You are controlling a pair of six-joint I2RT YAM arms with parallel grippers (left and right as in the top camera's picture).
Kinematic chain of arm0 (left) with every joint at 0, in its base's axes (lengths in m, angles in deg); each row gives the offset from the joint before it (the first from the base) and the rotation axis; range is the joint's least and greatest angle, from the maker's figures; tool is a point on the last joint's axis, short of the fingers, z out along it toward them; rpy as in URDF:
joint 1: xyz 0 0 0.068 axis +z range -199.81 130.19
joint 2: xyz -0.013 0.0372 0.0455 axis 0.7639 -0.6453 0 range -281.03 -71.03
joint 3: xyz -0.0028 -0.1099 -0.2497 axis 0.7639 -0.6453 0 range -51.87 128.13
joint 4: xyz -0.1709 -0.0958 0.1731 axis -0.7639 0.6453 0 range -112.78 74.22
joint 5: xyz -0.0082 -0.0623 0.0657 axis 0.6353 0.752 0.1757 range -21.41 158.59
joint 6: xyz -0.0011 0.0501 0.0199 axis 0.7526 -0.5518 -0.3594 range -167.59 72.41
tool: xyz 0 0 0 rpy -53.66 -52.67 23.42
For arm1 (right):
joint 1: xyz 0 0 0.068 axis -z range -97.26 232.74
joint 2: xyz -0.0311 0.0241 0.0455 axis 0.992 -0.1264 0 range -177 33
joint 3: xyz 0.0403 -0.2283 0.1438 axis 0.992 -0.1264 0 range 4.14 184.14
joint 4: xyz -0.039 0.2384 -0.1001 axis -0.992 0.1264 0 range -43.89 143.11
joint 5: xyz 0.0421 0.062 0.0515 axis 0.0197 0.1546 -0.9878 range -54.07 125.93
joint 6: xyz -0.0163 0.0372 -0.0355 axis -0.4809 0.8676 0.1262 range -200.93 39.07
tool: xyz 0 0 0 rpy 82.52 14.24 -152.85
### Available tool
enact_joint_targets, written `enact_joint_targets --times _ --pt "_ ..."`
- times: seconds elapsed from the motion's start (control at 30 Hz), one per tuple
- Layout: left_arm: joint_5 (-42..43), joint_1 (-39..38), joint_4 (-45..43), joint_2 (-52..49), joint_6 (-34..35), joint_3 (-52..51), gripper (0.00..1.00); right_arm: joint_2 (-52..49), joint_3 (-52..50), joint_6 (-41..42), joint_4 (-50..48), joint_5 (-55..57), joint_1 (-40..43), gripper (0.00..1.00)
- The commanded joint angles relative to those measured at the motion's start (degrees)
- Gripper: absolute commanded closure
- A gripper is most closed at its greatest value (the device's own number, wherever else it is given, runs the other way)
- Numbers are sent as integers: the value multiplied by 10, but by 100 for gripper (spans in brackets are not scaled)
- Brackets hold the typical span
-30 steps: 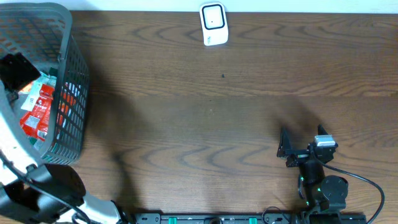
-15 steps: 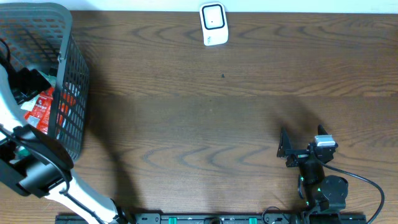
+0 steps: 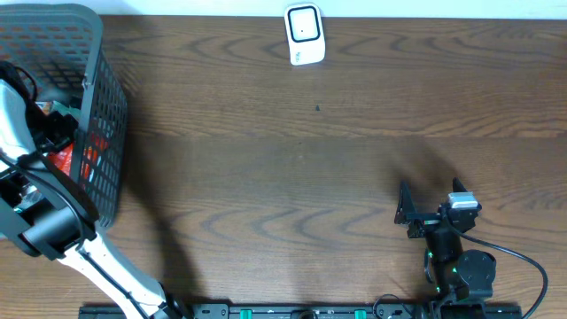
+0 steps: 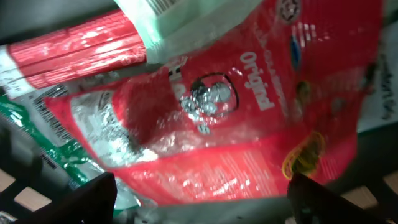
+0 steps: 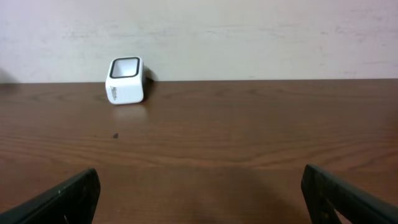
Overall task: Scan the item barcode
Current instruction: 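Reach the left gripper into the grey basket and grasp a red HACKS bag, then lift the red bag out and carry it toward the table centre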
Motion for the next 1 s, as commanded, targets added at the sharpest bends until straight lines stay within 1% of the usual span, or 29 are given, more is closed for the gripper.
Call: enact_joint_targets --times 0.0,0.37,0.4,0.47,0.5,0.53,0.63,0.7,0.73,0.83,0.97 --pt "-2 2 -17 -10 -10 -23 11 2 -1 -5 2 -2 9 1" --pt "-1 2 -87 -10 -16 -116 11 2 -1 -5 2 -2 9 1" --pt "-1 2 -91 -10 -15 -124 16 2 -1 -5 2 -2 9 1" --pt "-1 2 -91 -10 -5 -125 34 2 -1 -5 2 -2 9 1" --pt "-1 2 -90 -10 -5 -125 45 2 -1 -5 2 -2 9 1" --pt "-1 2 -89 -10 -5 -123 53 2 -1 -5 2 -2 9 1" --pt "-1 2 -81 -8 -5 -111 72 2 -1 -5 2 -2 9 1" --pt "-1 2 -77 -3 -5 -102 89 2 -1 -5 2 -2 9 1" --pt "-1 2 -74 3 -5 -95 92 2 -1 -5 2 -2 9 1" --pt "-1 2 -73 23 -5 -82 92 2 -1 -5 2 -2 9 1" --pt "-1 2 -83 77 -5 -66 93 2 -1 -5 2 -2 9 1"
